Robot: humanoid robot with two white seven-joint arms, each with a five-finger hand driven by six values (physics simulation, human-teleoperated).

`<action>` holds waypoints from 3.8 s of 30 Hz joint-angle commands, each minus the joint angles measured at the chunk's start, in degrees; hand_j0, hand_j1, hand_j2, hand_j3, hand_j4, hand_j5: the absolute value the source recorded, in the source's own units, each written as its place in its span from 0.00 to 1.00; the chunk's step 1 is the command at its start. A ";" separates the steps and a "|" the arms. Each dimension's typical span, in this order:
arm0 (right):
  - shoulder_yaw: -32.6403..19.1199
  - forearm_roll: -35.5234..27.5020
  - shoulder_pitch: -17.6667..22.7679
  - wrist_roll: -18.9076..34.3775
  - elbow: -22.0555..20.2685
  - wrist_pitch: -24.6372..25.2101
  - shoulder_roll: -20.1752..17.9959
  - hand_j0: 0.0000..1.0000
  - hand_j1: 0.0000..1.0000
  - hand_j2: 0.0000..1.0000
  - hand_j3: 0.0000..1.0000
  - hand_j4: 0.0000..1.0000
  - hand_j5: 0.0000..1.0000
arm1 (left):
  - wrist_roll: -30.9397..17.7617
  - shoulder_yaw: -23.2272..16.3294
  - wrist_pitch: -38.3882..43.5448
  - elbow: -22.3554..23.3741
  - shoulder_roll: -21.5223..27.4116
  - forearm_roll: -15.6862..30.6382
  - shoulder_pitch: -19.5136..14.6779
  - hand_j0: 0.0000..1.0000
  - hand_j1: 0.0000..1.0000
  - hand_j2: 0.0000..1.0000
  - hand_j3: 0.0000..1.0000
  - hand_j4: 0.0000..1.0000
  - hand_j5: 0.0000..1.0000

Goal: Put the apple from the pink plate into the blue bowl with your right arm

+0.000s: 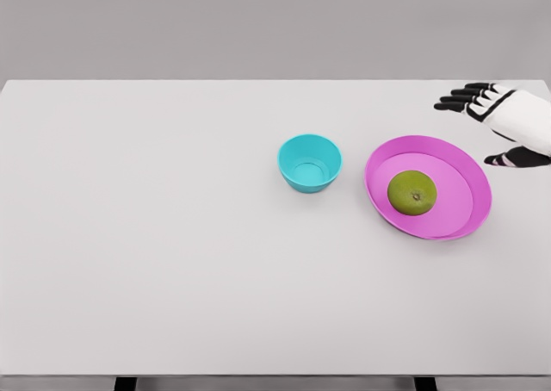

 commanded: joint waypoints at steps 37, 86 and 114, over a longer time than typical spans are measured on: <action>10.50 -0.21 -10.11 28.98 6.22 0.02 12.09 1.00 1.00 1.00 1.00 1.00 1.00 | -0.04 0.00 -0.03 -0.08 0.00 0.03 0.00 1.00 1.00 1.00 1.00 1.00 1.00; 12.53 -0.03 -19.86 28.98 9.92 0.02 19.03 0.64 0.64 0.64 0.64 0.64 0.64 | 0.05 0.00 -0.03 0.01 0.00 -0.06 0.00 1.00 1.00 1.00 1.00 1.00 1.00; 16.66 7.79 -26.81 28.98 21.78 0.02 36.34 0.65 0.65 0.65 0.65 0.65 0.65 | -0.04 0.00 -0.03 0.01 0.00 0.03 0.00 1.00 1.00 1.00 1.00 1.00 1.00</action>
